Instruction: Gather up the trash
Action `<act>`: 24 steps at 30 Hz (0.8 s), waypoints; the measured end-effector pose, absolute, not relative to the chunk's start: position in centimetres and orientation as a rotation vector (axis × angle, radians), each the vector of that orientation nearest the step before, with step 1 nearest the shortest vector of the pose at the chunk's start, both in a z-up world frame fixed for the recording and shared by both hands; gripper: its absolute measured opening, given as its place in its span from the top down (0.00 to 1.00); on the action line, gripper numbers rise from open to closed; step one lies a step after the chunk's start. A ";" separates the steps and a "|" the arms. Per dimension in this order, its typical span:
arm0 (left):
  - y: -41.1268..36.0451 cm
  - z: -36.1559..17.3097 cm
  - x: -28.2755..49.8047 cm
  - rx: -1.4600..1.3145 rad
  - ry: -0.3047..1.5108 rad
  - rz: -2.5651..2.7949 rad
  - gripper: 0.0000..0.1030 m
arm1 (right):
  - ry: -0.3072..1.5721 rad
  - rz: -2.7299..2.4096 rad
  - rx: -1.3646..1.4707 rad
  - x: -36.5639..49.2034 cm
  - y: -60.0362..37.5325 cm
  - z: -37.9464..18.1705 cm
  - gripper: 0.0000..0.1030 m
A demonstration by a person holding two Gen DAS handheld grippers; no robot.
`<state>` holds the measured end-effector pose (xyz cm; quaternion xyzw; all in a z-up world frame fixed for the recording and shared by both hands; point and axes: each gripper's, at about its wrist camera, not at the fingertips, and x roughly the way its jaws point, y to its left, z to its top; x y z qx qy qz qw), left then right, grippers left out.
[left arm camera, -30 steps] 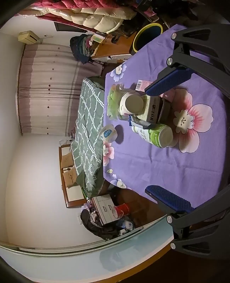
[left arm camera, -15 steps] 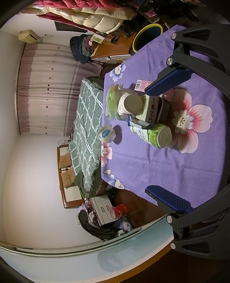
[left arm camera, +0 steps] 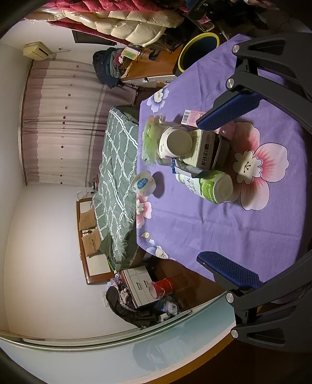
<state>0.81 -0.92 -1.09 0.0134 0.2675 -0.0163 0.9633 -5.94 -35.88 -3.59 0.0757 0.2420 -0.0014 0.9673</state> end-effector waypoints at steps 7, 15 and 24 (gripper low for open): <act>-0.9 -1.0 0.8 0.026 0.542 -0.034 0.03 | 0.490 -0.002 0.156 -5.9 -35.9 -3.6 0.06; -1.1 -1.0 0.8 0.025 0.544 -0.036 0.03 | 0.492 -0.002 0.157 -5.8 -35.8 -3.7 0.06; -1.1 -1.0 0.8 0.024 0.546 -0.038 0.03 | 0.500 -0.003 0.158 -5.5 -35.6 -3.9 0.06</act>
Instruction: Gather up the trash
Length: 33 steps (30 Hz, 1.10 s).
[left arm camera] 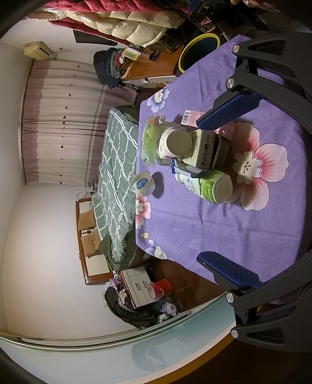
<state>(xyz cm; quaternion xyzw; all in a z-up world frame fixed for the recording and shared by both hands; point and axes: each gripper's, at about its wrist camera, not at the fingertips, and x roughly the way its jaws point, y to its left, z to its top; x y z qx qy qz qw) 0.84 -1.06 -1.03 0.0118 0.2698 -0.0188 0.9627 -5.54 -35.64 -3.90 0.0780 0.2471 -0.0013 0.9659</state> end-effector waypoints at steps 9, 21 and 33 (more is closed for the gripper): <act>-1.2 -1.0 0.8 0.021 0.549 -0.039 0.03 | 0.500 -0.003 0.157 -5.5 -35.7 -3.9 0.06; -1.3 -1.2 0.7 0.024 0.550 -0.043 0.03 | 0.506 -0.001 0.159 -5.5 -35.7 -4.2 0.06; -1.2 -1.4 0.8 0.023 0.550 -0.039 0.03 | 0.522 0.031 0.146 -3.5 -35.4 -4.5 0.06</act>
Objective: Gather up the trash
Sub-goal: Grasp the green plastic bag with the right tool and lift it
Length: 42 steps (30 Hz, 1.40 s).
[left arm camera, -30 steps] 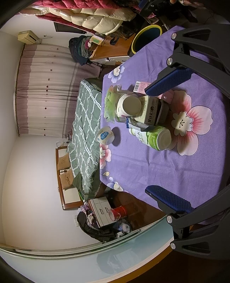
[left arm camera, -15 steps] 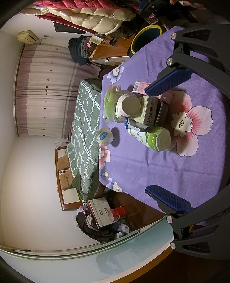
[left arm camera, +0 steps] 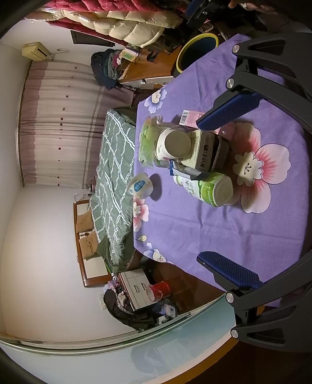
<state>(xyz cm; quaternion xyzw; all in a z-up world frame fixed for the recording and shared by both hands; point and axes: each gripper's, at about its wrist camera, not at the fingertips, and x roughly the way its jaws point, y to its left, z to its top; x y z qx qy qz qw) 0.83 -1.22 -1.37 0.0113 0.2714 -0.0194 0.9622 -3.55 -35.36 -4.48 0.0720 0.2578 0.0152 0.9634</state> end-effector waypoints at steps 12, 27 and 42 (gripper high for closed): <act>-1.3 -3.3 4.8 0.015 0.603 -0.040 0.03 | 0.566 0.145 0.087 6.4 -32.1 -5.9 0.06; 0.6 -3.1 15.1 -0.004 0.645 -0.028 0.03 | 0.651 0.265 -0.078 21.0 -25.8 -6.9 0.31; 0.5 -4.8 19.0 -0.008 0.687 -0.073 0.03 | 0.688 0.293 -0.151 24.2 -23.5 -8.4 0.91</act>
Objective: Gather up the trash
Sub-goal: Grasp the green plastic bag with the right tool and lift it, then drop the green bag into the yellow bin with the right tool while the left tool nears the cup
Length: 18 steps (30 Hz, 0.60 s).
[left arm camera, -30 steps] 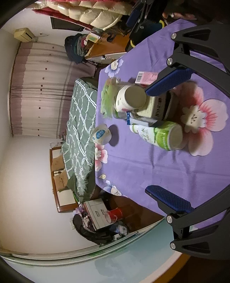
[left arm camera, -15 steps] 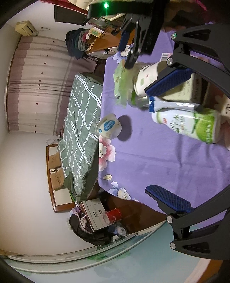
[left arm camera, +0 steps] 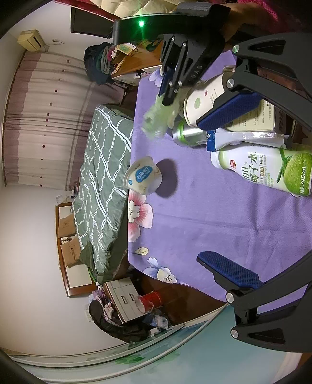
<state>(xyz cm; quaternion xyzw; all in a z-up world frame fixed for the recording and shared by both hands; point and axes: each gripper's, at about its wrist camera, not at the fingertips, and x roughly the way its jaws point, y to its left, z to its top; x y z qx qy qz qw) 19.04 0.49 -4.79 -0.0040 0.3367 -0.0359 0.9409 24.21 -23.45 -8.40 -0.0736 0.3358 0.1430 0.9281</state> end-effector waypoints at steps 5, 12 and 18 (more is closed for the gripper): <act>0.1 -4.6 18.6 0.000 0.679 -0.084 0.03 | 0.628 0.291 -0.117 23.3 -24.5 -6.6 0.96; -1.5 -4.3 17.8 0.015 0.673 -0.117 0.03 | 0.565 0.264 -0.044 20.9 -27.5 -3.8 0.96; -3.4 -4.1 16.7 0.022 0.672 -0.156 0.03 | 0.544 0.257 0.020 18.7 -30.4 -2.2 0.96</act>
